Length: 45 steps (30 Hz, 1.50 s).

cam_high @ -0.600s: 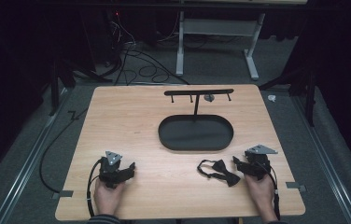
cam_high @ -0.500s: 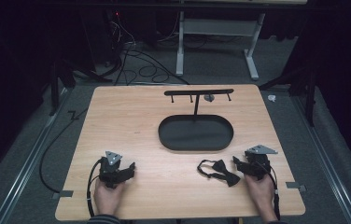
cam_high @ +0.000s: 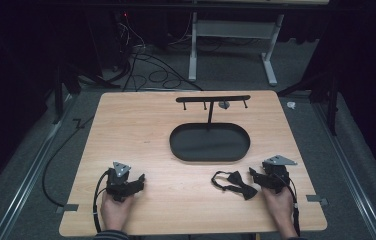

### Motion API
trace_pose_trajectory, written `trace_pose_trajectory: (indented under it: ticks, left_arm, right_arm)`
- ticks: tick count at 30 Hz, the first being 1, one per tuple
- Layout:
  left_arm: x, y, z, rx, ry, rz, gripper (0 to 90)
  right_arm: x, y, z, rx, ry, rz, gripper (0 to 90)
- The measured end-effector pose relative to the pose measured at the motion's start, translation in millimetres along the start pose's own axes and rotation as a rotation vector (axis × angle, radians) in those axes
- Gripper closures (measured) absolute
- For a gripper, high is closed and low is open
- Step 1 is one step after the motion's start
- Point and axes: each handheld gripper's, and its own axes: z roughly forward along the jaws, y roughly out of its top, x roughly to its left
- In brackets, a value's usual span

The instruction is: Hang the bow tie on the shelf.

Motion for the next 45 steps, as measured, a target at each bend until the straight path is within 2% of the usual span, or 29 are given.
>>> trace_pose_trajectory:
  ticks: [37, 45]
  left_arm:
    - [0.3, 0.2, 0.0, 0.002, 0.000, 0.000, 26.5]
    - [0.3, 0.2, 0.0, 0.002, 0.000, 0.001, 26.4]
  right_arm:
    - [-0.1, 0.1, 0.0, -0.002, 0.008, 0.003, 40.6]
    - [-2.2, -0.5, -4.8, -0.025, 0.029, 0.025, 45.8]
